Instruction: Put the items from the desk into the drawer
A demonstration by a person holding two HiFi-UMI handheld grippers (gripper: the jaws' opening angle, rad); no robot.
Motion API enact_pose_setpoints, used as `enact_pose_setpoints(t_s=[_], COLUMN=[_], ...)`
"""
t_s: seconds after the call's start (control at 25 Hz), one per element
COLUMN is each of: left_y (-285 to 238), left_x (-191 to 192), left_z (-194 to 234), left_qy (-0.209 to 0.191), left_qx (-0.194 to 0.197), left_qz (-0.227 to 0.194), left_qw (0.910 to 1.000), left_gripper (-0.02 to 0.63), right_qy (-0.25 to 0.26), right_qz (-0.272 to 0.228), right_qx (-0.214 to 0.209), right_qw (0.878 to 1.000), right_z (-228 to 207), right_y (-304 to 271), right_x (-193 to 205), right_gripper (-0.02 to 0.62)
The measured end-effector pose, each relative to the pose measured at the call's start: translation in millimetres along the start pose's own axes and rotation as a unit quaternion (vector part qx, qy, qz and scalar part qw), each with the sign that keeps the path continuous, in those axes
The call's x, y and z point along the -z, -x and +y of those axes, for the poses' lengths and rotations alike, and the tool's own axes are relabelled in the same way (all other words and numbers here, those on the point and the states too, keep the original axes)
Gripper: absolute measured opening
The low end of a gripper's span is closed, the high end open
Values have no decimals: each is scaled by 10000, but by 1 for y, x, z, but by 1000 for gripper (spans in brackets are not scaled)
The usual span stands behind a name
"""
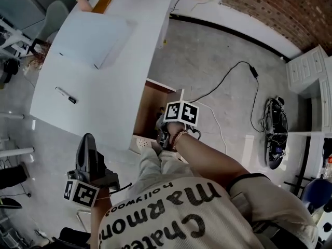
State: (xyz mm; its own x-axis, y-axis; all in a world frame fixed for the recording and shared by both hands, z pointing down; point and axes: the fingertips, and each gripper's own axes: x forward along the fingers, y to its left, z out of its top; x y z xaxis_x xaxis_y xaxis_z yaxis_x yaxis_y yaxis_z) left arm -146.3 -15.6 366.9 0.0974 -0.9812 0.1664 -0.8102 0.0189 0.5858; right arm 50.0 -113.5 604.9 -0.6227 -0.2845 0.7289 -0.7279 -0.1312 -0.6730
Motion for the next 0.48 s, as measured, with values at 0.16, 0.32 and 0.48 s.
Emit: enact_pose_setpoints(t_s=[0.16,0.32,0.48], left_y=[15,38,56], left_x=[-15,-26,-37], left_z=[-21,-27,-19], left_qy=[-16,-46,-49], left_qx=[126,88,-75], left_qz=[-324,-548,-659], left_qw=[9994,9984,9978], left_gripper=[2,2,2], right_qy=[282,583,840], right_qz=[-375,-635,-899], right_qx=[-467,-1018,-1764], right_qw=[9978,9911,9766], right_z=[45,88,142], right_y=[45,83,108], right_x=[-12,-5,3], right_gripper=[3,3,3])
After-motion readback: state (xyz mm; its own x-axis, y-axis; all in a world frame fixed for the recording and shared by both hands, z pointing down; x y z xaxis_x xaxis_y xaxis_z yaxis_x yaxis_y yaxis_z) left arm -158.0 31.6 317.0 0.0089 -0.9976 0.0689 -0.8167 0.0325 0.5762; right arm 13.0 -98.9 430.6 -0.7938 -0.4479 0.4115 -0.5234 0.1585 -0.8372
